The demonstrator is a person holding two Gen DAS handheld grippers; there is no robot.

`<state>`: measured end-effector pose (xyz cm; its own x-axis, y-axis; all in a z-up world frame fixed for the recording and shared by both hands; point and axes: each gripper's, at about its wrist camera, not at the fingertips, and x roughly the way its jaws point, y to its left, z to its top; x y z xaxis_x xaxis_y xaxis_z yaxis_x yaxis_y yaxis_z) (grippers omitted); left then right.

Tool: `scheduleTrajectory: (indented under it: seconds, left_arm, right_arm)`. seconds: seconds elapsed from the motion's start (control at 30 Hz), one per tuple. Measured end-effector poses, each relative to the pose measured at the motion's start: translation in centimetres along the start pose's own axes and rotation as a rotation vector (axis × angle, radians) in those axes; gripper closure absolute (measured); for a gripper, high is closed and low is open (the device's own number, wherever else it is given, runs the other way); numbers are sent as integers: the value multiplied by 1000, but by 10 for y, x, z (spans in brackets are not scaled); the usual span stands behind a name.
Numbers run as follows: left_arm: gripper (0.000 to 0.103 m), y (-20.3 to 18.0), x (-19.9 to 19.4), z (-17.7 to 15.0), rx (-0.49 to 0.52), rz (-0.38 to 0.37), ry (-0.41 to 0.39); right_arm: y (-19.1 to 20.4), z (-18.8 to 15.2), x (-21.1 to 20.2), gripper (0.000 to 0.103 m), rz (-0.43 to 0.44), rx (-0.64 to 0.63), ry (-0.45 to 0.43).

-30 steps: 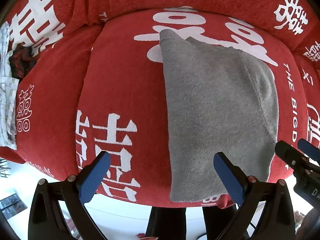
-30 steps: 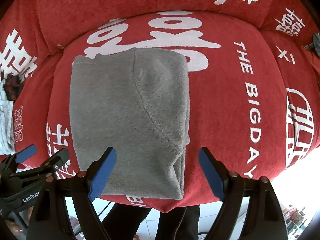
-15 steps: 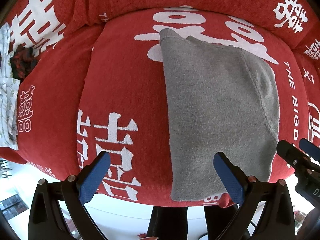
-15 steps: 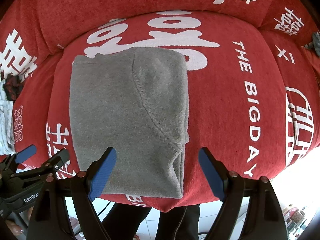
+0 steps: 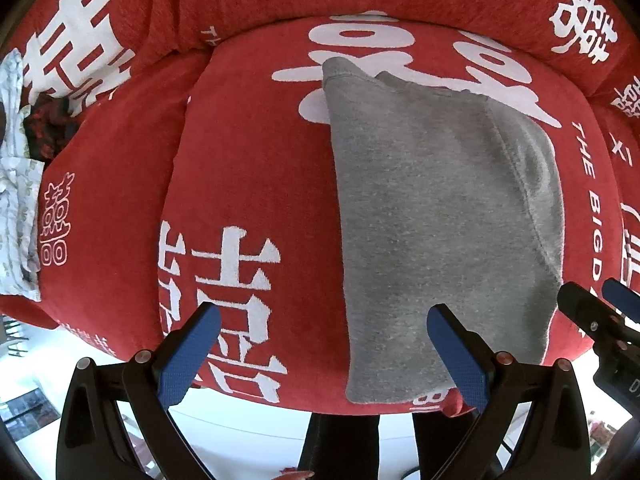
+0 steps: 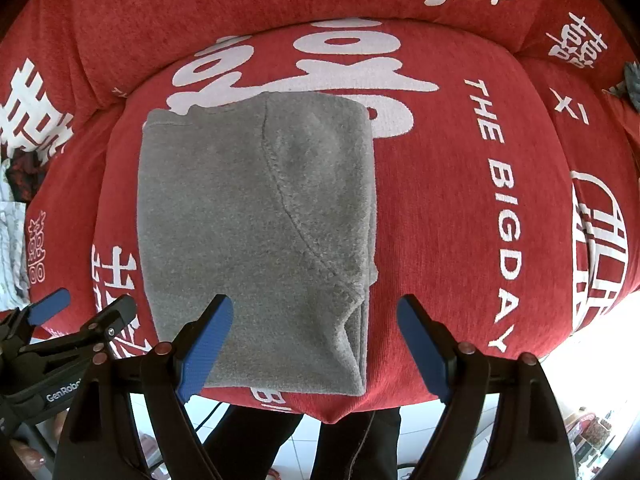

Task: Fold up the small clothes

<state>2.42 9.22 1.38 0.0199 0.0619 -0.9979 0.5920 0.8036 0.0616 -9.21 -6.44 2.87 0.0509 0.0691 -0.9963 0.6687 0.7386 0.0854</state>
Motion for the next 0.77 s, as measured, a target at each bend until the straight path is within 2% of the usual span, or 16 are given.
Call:
scheduleTrajectory:
  seconds: [0.13, 0.77]
  left_arm:
    - [0, -2, -1, 0, 29, 43, -19]
    - [0, 7, -2, 0, 13, 13, -36]
  right_arm:
    - [0, 1, 0, 17, 0, 0, 1]
    - [9, -4, 4, 17, -24, 6, -11]
